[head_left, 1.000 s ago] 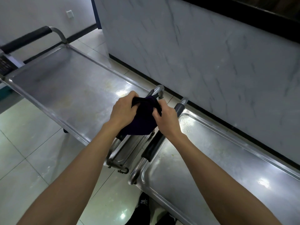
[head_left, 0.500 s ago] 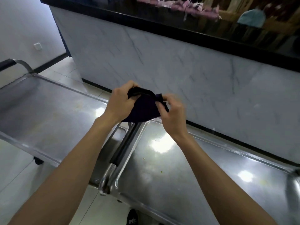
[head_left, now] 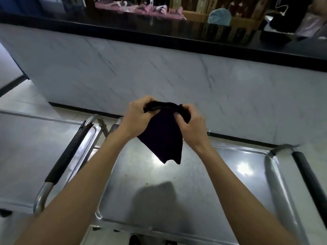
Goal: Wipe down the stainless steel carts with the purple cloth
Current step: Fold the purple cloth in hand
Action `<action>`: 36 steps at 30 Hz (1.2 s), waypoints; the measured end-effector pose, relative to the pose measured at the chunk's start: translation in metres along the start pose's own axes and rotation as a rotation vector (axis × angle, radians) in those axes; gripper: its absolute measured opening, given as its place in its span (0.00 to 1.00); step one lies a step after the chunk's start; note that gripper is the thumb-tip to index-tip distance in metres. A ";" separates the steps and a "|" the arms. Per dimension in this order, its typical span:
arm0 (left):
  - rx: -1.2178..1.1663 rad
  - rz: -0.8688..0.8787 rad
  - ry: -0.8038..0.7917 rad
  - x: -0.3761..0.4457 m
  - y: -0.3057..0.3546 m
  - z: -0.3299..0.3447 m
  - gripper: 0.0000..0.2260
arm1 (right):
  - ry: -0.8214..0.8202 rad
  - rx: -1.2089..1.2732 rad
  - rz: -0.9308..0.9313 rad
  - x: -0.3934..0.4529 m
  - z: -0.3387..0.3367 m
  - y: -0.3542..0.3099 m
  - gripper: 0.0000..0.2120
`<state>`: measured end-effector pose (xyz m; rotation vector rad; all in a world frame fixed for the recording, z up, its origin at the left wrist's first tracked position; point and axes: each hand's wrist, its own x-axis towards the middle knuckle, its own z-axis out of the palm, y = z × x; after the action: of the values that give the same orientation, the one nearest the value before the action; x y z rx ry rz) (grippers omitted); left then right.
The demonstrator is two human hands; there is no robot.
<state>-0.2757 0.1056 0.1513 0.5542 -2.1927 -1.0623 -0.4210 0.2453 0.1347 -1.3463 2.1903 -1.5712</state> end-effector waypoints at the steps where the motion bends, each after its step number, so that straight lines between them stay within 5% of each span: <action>1: -0.004 0.020 -0.010 0.002 0.003 0.007 0.10 | -0.012 0.000 0.040 -0.003 -0.006 0.006 0.07; 6: -0.018 0.064 -0.057 0.018 0.016 0.034 0.09 | -0.018 0.112 0.207 -0.014 -0.031 0.025 0.12; 8: -0.026 0.070 -0.062 0.024 0.020 0.041 0.10 | -0.011 0.122 0.210 -0.015 -0.036 0.027 0.06; 11: -0.081 0.090 -0.063 0.033 0.030 0.047 0.16 | 0.005 0.097 0.199 -0.014 -0.042 0.027 0.09; 16: -0.217 0.129 -0.028 0.050 0.056 0.040 0.13 | 0.046 0.351 0.156 -0.009 -0.053 0.019 0.06; 24: -0.293 0.097 0.034 0.062 0.072 0.038 0.08 | -0.095 0.359 0.253 -0.016 -0.051 0.025 0.04; 32: -0.500 -0.230 0.123 0.060 0.042 0.030 0.09 | -0.074 0.447 0.242 -0.014 -0.029 0.005 0.07; 36: -0.652 -0.568 -0.131 0.021 0.011 0.041 0.23 | -0.016 0.577 0.352 -0.010 -0.026 0.000 0.10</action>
<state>-0.3202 0.1213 0.1484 0.8279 -1.6565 -2.0484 -0.4297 0.2702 0.1427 -0.7531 1.6433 -1.8254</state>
